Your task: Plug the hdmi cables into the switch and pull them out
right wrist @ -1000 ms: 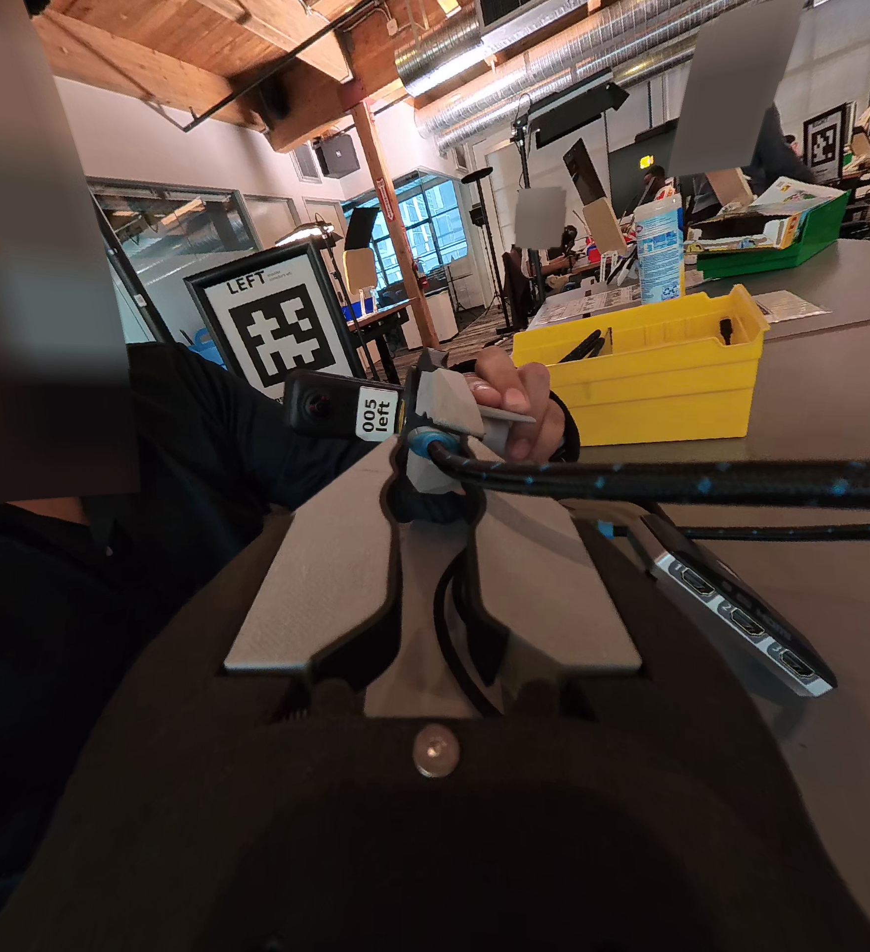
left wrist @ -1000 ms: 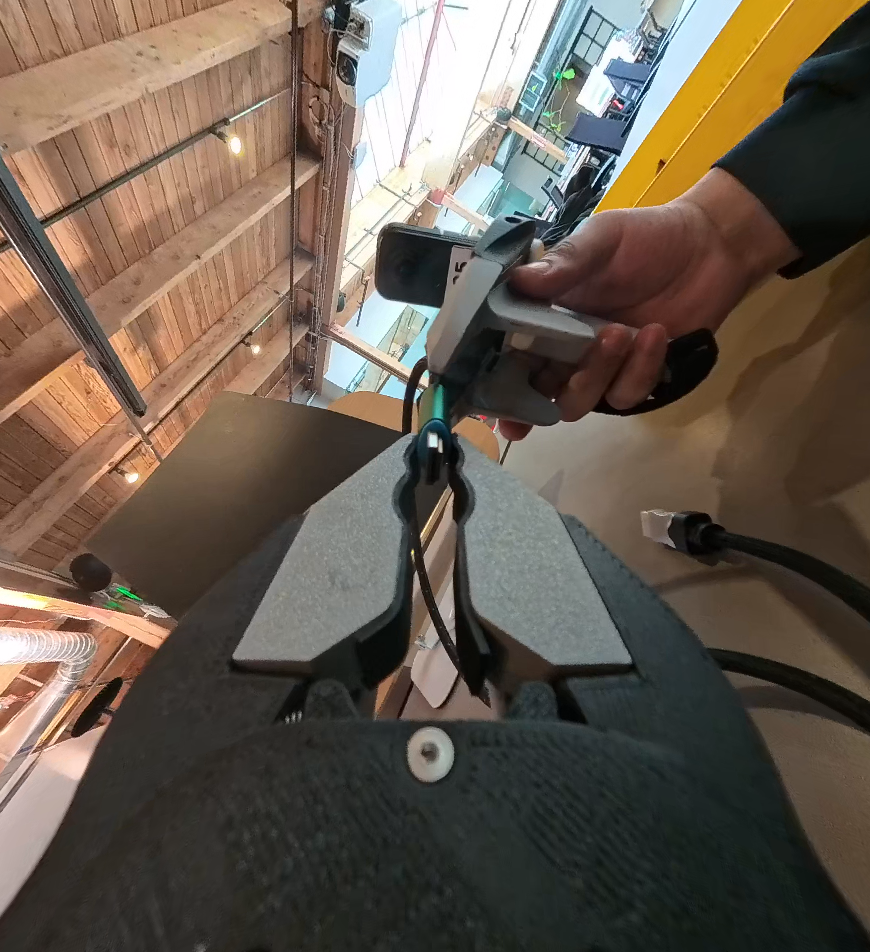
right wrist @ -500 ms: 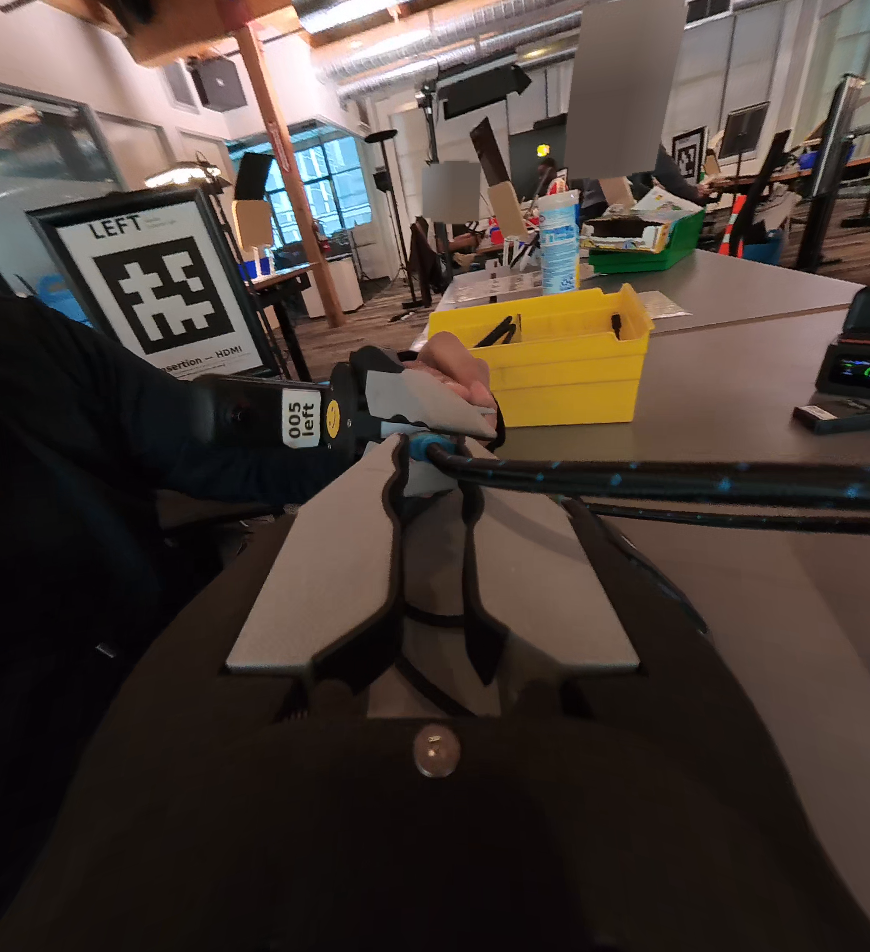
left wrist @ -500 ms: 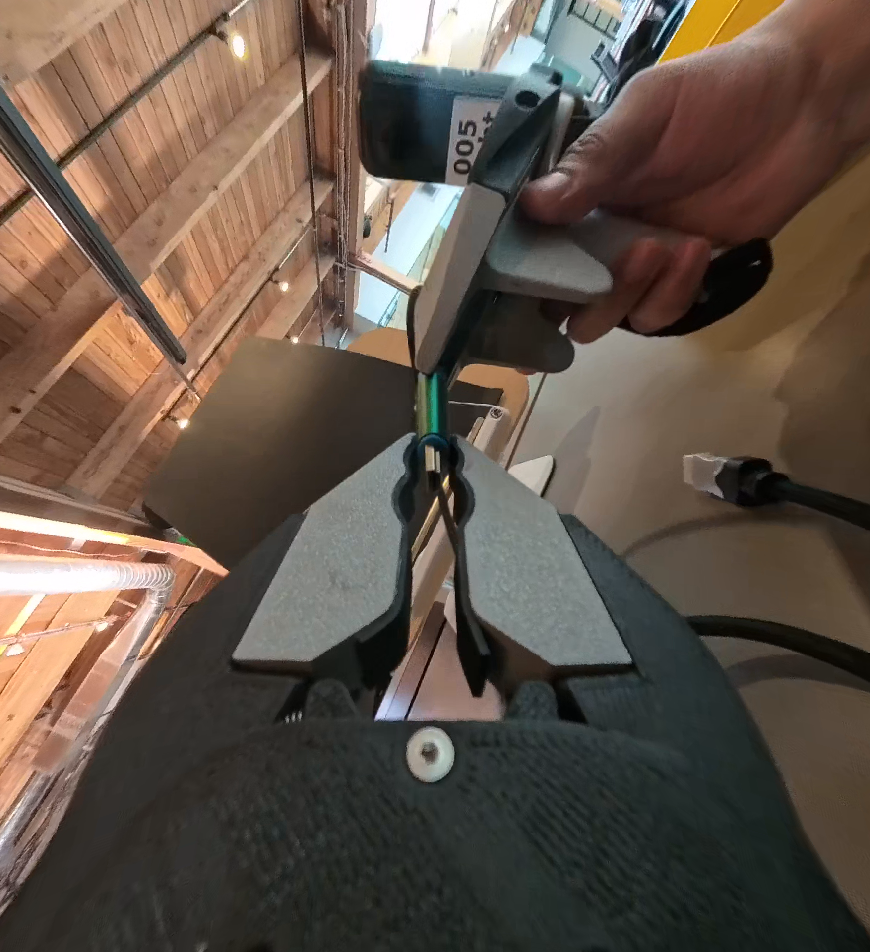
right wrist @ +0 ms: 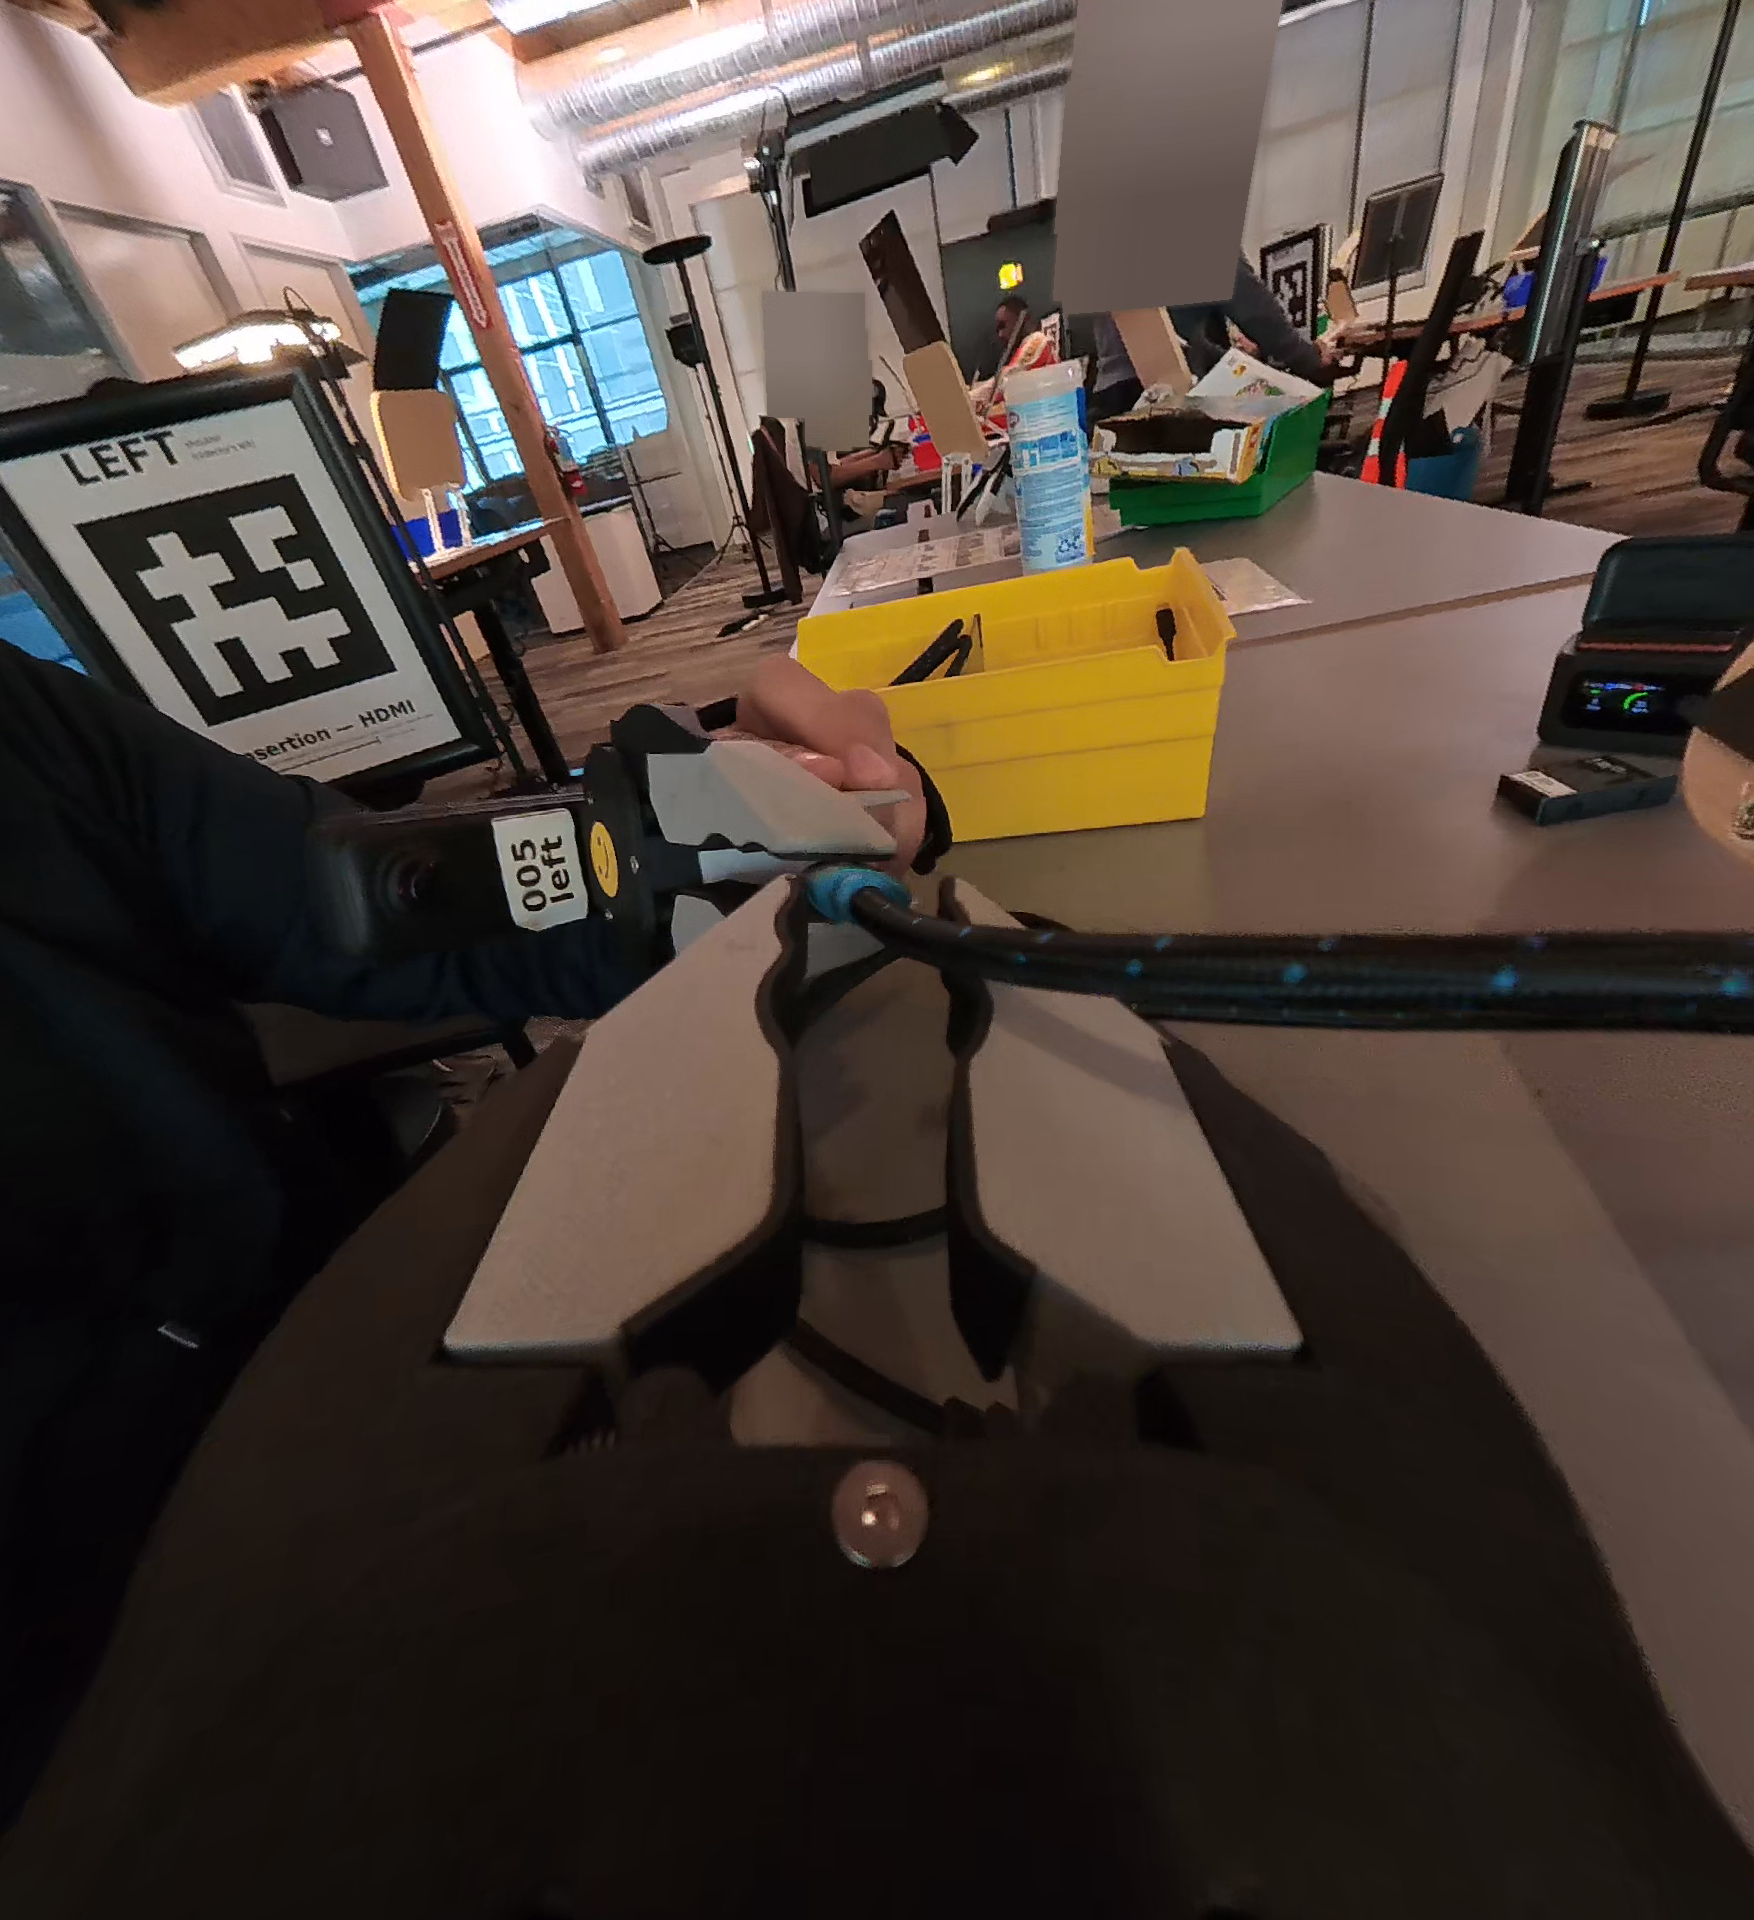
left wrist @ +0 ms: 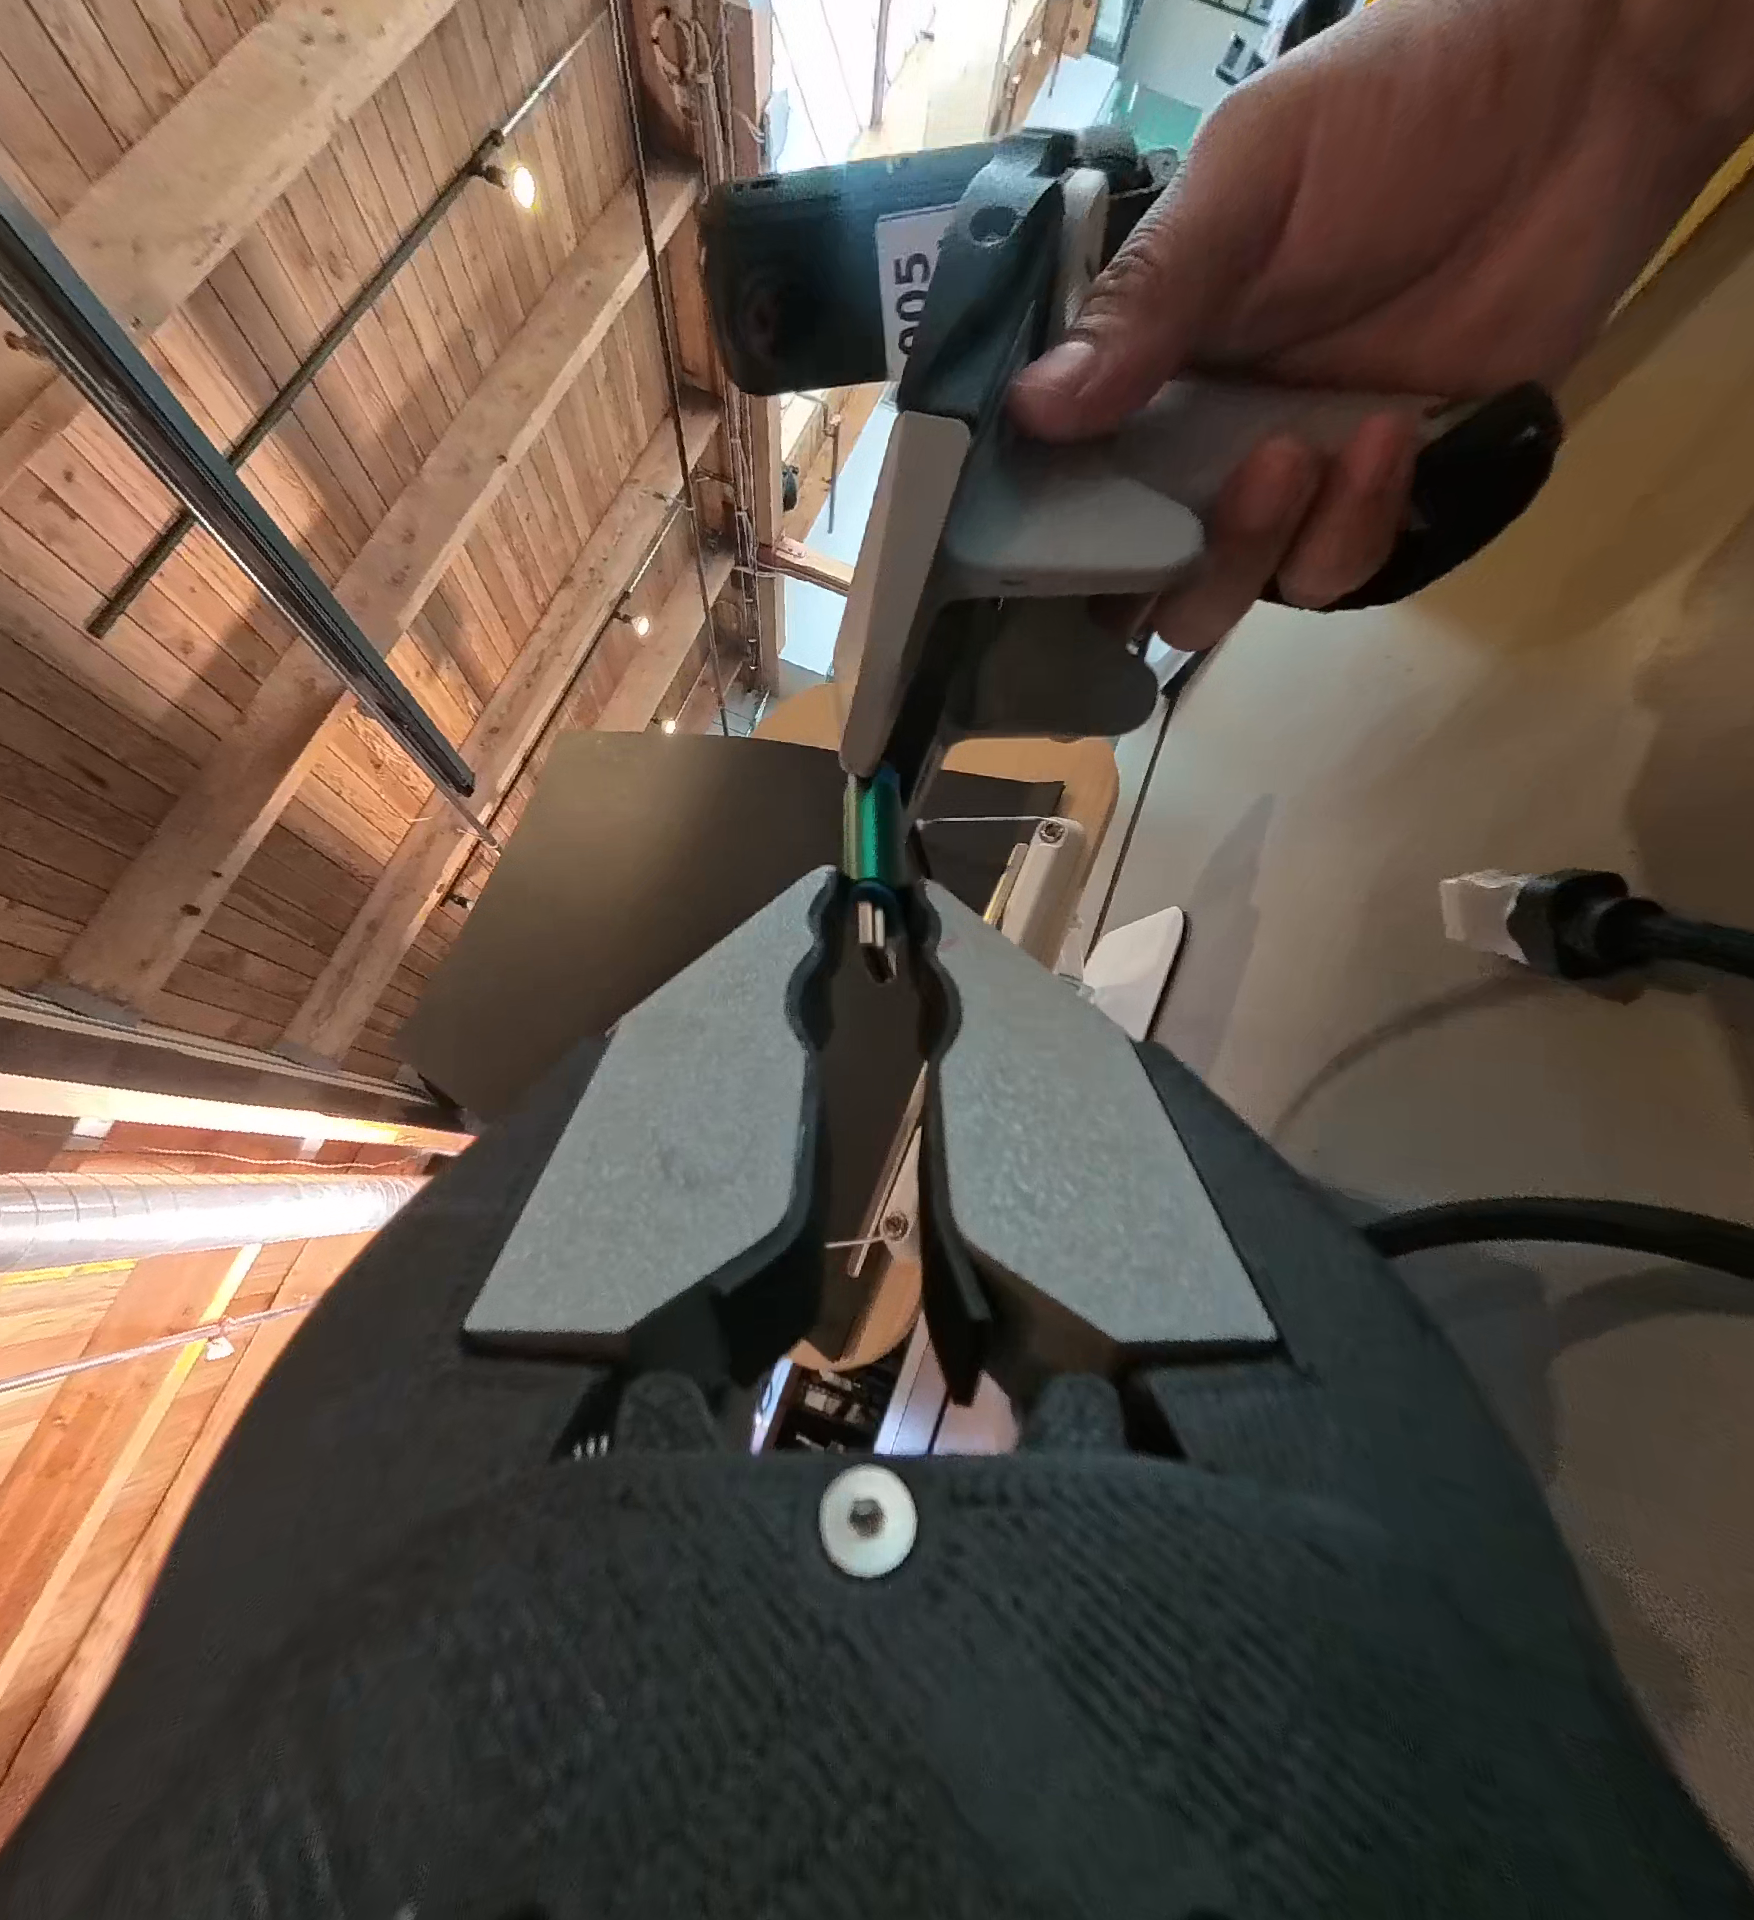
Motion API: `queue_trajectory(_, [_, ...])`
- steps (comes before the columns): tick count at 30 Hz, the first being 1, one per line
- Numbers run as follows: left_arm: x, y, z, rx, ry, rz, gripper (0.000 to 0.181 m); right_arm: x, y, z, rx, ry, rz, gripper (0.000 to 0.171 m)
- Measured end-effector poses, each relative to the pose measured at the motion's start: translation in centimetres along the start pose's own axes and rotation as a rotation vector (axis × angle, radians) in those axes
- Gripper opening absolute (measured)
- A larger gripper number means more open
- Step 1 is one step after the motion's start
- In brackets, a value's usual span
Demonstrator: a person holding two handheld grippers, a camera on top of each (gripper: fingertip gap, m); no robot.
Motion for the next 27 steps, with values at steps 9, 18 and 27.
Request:
queue_trajectory(9, [-0.1, -0.2, -0.1, 0.026, -0.032, -0.054, 0.01, 0.5, 0.3, 0.4, -0.025, 0.018, 0.01, 0.02])
queue_trajectory(18, [0.0, -0.5, 0.0, 0.043, -0.038, -0.075, 0.01, 0.7, 0.2, 0.5, -0.028, 0.026, 0.026, 0.018])
queue_trajectory(27, [1.7, -2.2, -0.2, 0.15, 0.064, -0.268, 0.026, 0.8, -1.9, -0.5, 0.097, 0.062, 0.074, 0.017])
Point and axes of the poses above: each gripper's, where its closed fingertips meet, z out along the fingers, x out of its underside, y = z × x across the jaws, the point moved 4 cm from there along -z, back along the fingers, and after that the axes turned 9 degrees about -y, right-handed, at the moved point
